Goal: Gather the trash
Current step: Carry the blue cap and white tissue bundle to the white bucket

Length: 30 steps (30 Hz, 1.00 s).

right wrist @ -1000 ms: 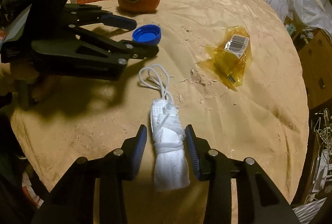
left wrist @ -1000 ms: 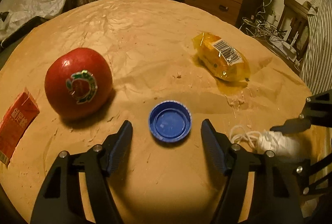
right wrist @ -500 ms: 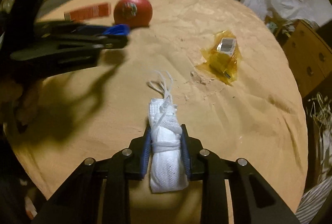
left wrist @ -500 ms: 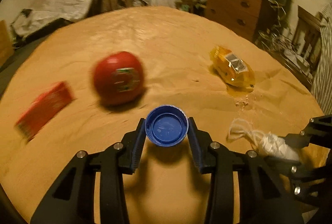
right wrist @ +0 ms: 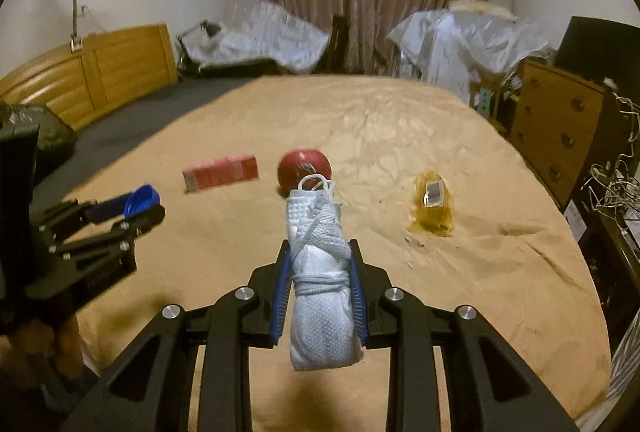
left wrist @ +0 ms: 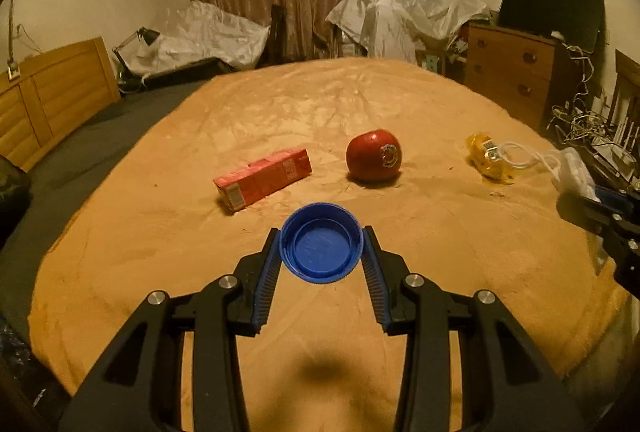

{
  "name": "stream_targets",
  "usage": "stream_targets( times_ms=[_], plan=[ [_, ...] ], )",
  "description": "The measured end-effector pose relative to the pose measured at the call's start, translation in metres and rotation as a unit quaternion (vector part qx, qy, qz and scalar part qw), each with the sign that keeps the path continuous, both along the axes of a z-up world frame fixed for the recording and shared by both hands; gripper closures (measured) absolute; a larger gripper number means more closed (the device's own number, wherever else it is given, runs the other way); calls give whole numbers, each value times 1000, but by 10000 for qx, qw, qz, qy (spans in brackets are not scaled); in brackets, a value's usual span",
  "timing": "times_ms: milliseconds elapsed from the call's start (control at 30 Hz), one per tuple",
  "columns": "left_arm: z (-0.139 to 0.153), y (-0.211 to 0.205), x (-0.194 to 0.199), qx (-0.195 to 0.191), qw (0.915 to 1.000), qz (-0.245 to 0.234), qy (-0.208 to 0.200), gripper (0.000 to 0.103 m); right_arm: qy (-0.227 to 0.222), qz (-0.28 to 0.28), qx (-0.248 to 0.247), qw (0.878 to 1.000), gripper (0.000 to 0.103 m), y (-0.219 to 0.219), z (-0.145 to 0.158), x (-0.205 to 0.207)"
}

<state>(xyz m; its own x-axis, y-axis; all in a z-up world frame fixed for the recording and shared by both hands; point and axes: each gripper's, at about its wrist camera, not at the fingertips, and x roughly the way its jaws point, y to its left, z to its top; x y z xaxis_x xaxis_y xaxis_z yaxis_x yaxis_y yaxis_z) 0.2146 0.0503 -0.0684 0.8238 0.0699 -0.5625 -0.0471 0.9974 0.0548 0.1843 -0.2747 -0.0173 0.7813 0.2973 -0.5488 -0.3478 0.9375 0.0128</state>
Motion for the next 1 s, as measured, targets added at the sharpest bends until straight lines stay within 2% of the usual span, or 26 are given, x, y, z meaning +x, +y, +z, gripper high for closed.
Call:
stream_targets(
  times_ms=[233,467,667,1000],
  plan=[
    [38,-8,-40,69,9974,23,-711,65,-501,-435,252,9975,75,-2,17,-51],
    [57,-15,-59,111,9924,131,-1220,64,-920,-605,309,9934,75,-3,37,-79],
    [61,-18,-60,104,9920,93,-1254,64,-967,-587,310,9931,75,-4,43,-91],
    [57,-26,-58,115,9944,-34,-1051,65,-809,-469,181,9955,75,-8,47,-88]
  ],
)
